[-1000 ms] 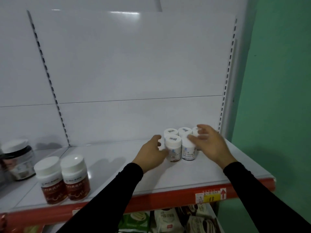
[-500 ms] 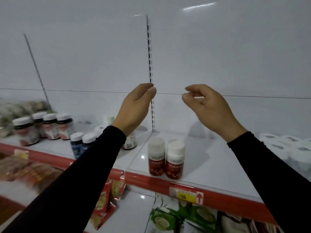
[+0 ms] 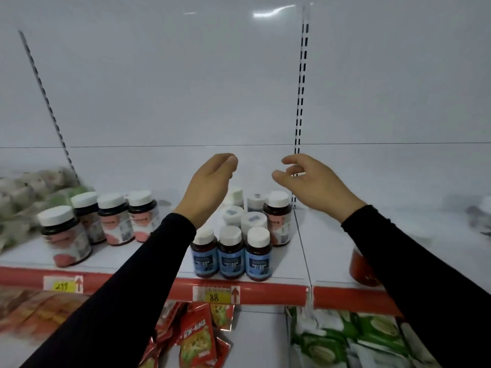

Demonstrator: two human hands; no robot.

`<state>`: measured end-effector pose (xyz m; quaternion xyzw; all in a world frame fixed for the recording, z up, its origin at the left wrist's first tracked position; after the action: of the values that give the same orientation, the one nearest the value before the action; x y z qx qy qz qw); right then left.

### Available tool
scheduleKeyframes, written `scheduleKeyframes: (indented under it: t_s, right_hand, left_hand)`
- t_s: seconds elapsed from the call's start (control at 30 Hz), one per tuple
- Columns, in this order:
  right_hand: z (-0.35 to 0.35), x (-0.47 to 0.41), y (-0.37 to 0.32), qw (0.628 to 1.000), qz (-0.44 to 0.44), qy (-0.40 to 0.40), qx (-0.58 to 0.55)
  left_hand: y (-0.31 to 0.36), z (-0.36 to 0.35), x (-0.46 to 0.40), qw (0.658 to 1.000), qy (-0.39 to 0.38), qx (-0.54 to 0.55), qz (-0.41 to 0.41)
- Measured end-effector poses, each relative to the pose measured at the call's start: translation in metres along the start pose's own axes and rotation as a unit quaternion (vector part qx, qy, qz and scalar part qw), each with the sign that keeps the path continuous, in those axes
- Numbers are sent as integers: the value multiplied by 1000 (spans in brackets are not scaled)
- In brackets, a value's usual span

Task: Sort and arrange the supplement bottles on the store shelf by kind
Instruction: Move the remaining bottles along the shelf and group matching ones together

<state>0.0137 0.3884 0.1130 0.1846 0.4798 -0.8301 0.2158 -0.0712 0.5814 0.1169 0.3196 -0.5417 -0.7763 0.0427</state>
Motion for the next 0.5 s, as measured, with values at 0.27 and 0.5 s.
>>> scheduleKeyframes:
  t_s: [0.27,0.5]
  right_hand:
    - [-60,3,37,983,-70,-70,155]
    - [-30,-14,17,988,-23,14,152]
  left_hand:
    - [-27,18,-4,999,-40,4,1]
    - [-26,15,-5,999,-52,-15,-3]
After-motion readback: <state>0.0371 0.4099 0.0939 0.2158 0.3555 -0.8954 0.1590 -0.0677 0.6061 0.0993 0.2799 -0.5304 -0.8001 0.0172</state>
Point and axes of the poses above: each hand's wrist, its own x-axis away from the middle knuckle, its own z-axis out of the back of the hand, y = z × x, the point moved 5 cm from there along -x, towards the middle knuckle, and after that the axes turned 10 degrees about y, right-handed, at the moved point
